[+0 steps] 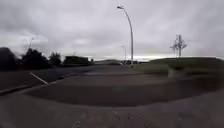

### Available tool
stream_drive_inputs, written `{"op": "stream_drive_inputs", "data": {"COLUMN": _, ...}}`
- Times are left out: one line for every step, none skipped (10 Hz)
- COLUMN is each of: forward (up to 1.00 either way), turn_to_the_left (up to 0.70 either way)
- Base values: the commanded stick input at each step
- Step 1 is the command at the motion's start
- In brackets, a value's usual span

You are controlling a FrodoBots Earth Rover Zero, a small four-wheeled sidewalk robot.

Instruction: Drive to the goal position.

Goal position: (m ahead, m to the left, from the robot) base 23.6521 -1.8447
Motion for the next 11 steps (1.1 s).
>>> {"op": "stream_drive_inputs", "data": {"forward": 1.00, "turn_to_the_left": 0.00}}
{"op": "stream_drive_inputs", "data": {"forward": 1.00, "turn_to_the_left": 0.00}}
{"op": "stream_drive_inputs", "data": {"forward": 1.00, "turn_to_the_left": 0.00}}
{"op": "stream_drive_inputs", "data": {"forward": 1.00, "turn_to_the_left": 0.00}}
{"op": "stream_drive_inputs", "data": {"forward": 1.00, "turn_to_the_left": 0.00}}
{"op": "stream_drive_inputs", "data": {"forward": 1.00, "turn_to_the_left": 0.00}}
{"op": "stream_drive_inputs", "data": {"forward": 1.00, "turn_to_the_left": 0.00}}
{"op": "stream_drive_inputs", "data": {"forward": 1.00, "turn_to_the_left": 0.00}}
{"op": "stream_drive_inputs", "data": {"forward": 1.00, "turn_to_the_left": 0.00}}
{"op": "stream_drive_inputs", "data": {"forward": 1.00, "turn_to_the_left": 0.00}}
{"op": "stream_drive_inputs", "data": {"forward": 1.00, "turn_to_the_left": -0.15}}
